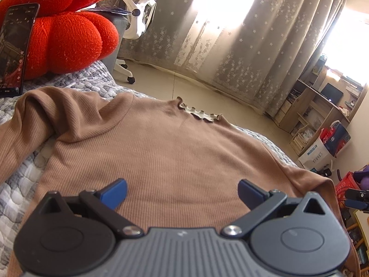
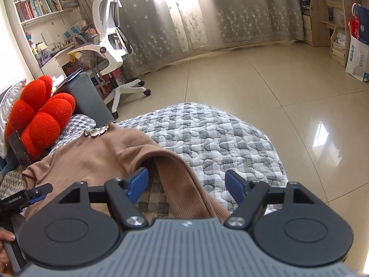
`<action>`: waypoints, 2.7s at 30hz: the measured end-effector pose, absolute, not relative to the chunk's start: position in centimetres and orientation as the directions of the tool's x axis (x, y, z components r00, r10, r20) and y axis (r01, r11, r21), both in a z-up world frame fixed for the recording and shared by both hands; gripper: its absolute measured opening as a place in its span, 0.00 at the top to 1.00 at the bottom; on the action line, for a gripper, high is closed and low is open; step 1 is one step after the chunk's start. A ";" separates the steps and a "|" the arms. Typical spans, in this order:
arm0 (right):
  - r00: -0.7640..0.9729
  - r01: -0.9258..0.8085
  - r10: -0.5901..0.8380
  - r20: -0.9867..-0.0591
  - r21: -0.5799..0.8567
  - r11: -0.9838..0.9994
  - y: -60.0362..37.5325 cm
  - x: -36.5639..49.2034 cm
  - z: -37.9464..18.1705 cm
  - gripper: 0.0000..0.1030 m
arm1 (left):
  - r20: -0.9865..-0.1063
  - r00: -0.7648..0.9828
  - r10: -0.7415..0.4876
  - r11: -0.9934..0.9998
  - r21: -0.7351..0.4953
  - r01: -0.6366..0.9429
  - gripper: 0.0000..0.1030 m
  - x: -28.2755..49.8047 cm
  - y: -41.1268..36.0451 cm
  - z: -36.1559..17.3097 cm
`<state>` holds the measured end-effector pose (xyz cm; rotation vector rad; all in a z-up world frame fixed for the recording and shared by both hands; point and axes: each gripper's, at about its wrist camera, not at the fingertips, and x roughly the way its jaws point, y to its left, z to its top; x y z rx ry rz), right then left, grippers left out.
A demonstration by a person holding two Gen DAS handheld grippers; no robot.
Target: Fold clothes
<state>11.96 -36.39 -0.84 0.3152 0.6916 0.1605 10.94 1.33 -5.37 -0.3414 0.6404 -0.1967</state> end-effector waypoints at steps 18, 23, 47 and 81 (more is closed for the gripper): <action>0.623 -0.277 0.383 -0.682 0.266 0.923 -31.8 9.6 -2.9 0.75 | -0.553 0.787 -0.273 0.935 -0.346 0.081 0.01 10.9 0.8 -5.4; 0.694 -0.241 0.346 -0.632 0.250 0.938 -33.8 9.0 -0.8 0.53 | -0.552 0.787 -0.275 0.932 -0.354 0.077 0.01 10.9 0.8 -5.4; 0.655 -0.075 0.003 -0.756 -0.061 0.995 -37.8 14.3 -3.1 0.97 | -0.599 0.717 -0.357 0.932 -0.280 0.230 0.01 14.6 -2.1 -4.0; 0.695 -0.132 0.070 -0.716 -0.030 0.991 -42.0 21.6 -3.7 0.71 | -0.681 0.550 -0.483 0.711 0.062 0.701 0.36 26.8 -17.7 -2.8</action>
